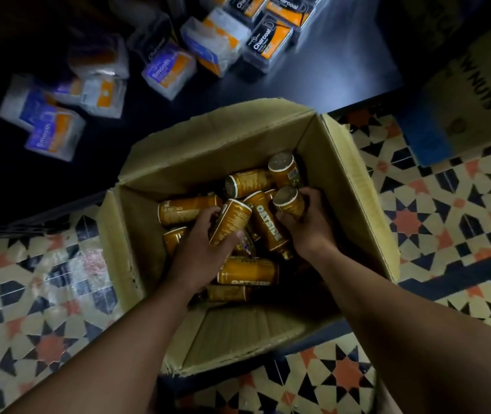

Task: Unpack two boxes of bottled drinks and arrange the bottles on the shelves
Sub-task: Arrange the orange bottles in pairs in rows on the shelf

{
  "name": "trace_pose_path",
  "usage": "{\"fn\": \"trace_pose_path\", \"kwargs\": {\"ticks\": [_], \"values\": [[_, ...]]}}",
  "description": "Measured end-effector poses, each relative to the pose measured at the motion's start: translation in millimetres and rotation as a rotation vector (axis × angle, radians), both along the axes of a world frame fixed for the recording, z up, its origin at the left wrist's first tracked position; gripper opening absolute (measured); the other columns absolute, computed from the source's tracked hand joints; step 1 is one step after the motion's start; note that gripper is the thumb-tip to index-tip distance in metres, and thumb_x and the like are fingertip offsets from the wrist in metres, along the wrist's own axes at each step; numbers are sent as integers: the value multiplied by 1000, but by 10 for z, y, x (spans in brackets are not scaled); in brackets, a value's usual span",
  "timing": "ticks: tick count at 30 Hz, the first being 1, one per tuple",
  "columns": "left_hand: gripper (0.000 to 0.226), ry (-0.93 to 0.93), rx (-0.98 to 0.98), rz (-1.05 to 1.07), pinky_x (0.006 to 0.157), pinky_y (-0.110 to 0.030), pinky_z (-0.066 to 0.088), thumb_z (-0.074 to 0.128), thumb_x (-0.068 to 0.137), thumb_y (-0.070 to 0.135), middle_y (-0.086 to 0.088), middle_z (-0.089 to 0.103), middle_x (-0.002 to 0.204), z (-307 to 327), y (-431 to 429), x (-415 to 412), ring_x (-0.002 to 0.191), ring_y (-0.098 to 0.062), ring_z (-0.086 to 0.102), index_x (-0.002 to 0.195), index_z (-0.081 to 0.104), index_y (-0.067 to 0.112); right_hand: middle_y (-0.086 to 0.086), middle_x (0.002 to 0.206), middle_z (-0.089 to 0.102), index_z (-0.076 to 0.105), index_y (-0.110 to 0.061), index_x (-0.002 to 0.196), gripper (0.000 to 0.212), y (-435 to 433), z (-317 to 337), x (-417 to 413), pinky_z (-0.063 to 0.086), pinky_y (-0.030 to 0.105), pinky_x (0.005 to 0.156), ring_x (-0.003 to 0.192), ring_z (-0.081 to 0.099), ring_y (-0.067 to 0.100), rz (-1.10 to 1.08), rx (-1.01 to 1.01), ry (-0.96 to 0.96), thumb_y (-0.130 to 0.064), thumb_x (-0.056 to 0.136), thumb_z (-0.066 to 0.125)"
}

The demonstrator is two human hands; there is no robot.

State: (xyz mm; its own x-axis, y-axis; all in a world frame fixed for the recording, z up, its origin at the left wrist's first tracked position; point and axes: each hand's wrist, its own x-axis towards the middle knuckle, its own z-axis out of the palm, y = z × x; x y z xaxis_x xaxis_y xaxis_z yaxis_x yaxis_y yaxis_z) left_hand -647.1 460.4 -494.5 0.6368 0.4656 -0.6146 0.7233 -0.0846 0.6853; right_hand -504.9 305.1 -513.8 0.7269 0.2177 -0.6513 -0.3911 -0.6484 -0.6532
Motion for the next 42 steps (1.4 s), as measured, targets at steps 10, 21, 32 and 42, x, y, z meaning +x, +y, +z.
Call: {"fn": "trace_pose_path", "kwargs": {"ticks": [10,21,32,42], "values": [[69,-98,-30,54,79,-24,47,76,88,33,7,44,143,102,-15,-24,117,-7,52,139,34,48,-10,143,53,29,-47,147,72,-5,192,-38,48,49,104,129,54,20,12,200,-3,-51,89,72],[65,-145,108,49,80,-15,48,82,81,31,15,52,130,284,45,-120,113,1,54,136,48,35,-6,125,50,21,-38,155,63,-101,292,-122,47,23,67,95,56,5,118,196,79,-37,103,56],[51,-130,303,79,76,-17,44,86,78,34,16,51,120,989,48,-190,105,-7,56,123,62,35,-9,128,44,41,-45,145,72,-403,1017,-82,59,43,89,111,55,15,350,19,-182,-40,84,79],[43,-194,360,149,69,-18,44,88,75,34,10,54,114,2132,218,-119,101,-11,59,111,65,34,-18,119,44,56,-43,131,56,-458,2300,126,49,15,59,104,49,5,390,45,-305,-30,84,83]]}}
